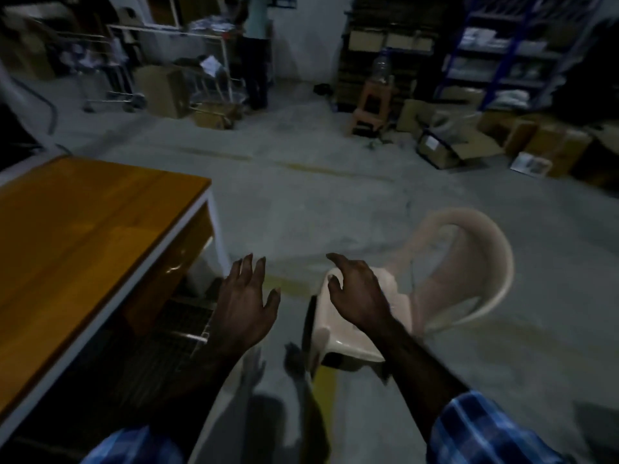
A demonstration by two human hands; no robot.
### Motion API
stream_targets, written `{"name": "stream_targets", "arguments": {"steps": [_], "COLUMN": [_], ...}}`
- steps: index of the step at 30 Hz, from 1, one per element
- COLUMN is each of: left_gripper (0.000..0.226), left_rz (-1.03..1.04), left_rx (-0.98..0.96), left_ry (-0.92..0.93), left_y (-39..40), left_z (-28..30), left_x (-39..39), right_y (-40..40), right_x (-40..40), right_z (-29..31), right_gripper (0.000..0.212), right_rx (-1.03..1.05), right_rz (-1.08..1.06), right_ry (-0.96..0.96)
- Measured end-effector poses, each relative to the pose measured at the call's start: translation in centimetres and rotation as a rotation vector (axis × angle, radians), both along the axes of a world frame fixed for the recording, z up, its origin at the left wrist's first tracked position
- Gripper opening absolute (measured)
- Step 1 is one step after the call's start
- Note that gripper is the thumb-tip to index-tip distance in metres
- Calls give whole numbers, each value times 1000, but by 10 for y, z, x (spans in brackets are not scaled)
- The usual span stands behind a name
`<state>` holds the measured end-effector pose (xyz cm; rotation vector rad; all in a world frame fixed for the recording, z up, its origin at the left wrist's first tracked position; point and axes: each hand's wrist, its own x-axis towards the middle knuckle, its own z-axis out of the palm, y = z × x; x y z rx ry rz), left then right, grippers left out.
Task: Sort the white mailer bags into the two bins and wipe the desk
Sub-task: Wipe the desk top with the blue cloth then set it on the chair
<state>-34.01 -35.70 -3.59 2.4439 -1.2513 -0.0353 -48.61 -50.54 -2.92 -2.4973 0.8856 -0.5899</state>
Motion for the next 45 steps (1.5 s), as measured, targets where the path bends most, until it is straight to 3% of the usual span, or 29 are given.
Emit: {"name": "stream_targets", "arguments": {"steps": [10,23,30,36,45], "left_gripper": [86,73,69,64,67], "left_rz": [-248,-585,-785,-816,-786], "left_rx": [44,182,269,230,193], "left_ry": [87,165,162,77,238], "left_y": [-122,-276,-334,-365,-409], "left_z": [-39,-118,-162,-212,-351], "left_x": [-6,118,143,137,117], "right_y": [-87,-159,-181,-207,-258], "right_x": [-41,58,83,78,62], "right_z": [-52,-124,-153,-211,-334], "right_gripper": [47,49,50,55,57], "right_rx": [94,213,291,311,380], "right_rz": [-319,-638,-820,-815,-702], "right_ry": [55,180,257,308,404]}}
